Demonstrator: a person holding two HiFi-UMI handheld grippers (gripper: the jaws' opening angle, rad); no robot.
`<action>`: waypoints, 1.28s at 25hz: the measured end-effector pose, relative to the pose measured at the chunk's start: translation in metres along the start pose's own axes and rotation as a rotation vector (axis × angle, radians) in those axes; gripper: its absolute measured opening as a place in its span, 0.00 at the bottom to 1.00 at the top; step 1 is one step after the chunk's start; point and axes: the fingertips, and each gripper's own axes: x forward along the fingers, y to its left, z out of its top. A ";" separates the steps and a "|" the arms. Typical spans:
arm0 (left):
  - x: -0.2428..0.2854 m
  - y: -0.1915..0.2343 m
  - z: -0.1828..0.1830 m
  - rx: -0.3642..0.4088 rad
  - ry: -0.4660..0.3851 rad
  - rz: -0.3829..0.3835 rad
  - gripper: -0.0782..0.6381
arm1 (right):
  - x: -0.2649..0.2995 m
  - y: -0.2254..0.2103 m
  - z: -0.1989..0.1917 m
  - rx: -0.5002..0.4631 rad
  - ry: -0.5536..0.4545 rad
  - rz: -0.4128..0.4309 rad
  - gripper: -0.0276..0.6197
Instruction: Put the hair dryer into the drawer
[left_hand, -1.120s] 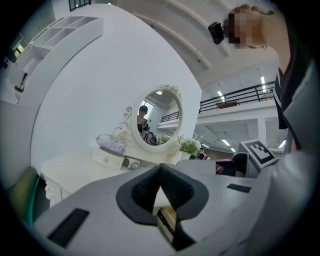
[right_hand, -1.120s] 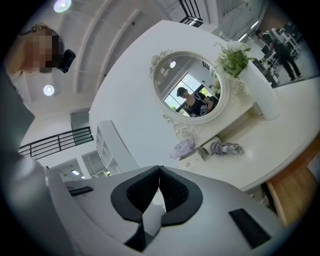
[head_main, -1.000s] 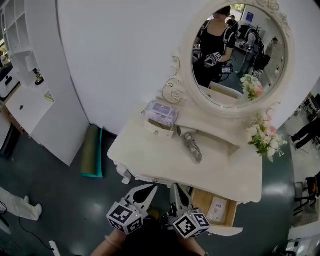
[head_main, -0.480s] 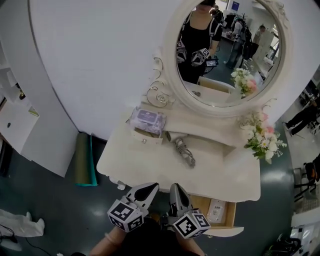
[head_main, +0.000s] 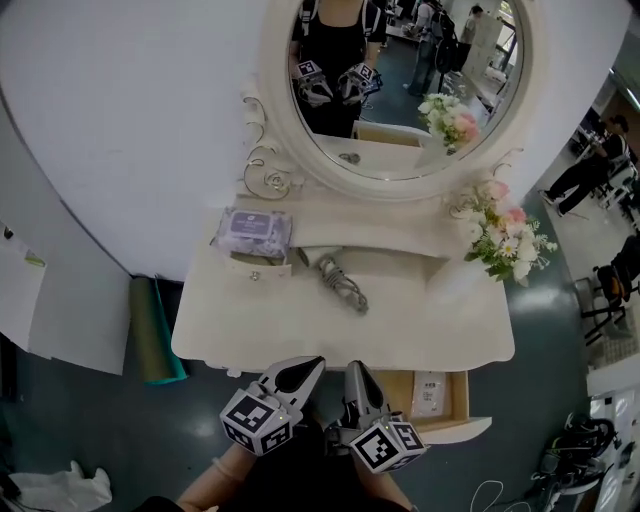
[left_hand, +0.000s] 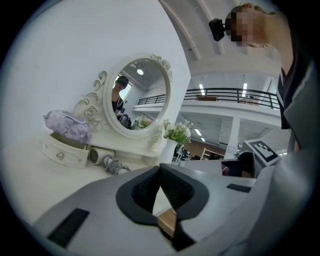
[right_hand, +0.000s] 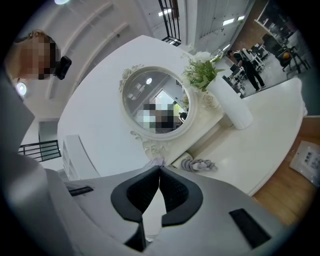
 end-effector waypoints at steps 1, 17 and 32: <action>0.004 0.000 -0.001 0.005 0.013 -0.017 0.13 | 0.000 -0.003 0.002 0.005 -0.010 -0.012 0.07; 0.059 0.042 0.020 0.068 0.127 -0.104 0.13 | 0.039 -0.022 0.026 -0.030 -0.011 -0.157 0.07; 0.115 0.114 0.042 -0.064 0.134 0.033 0.13 | 0.160 -0.026 0.053 -0.443 0.385 -0.023 0.41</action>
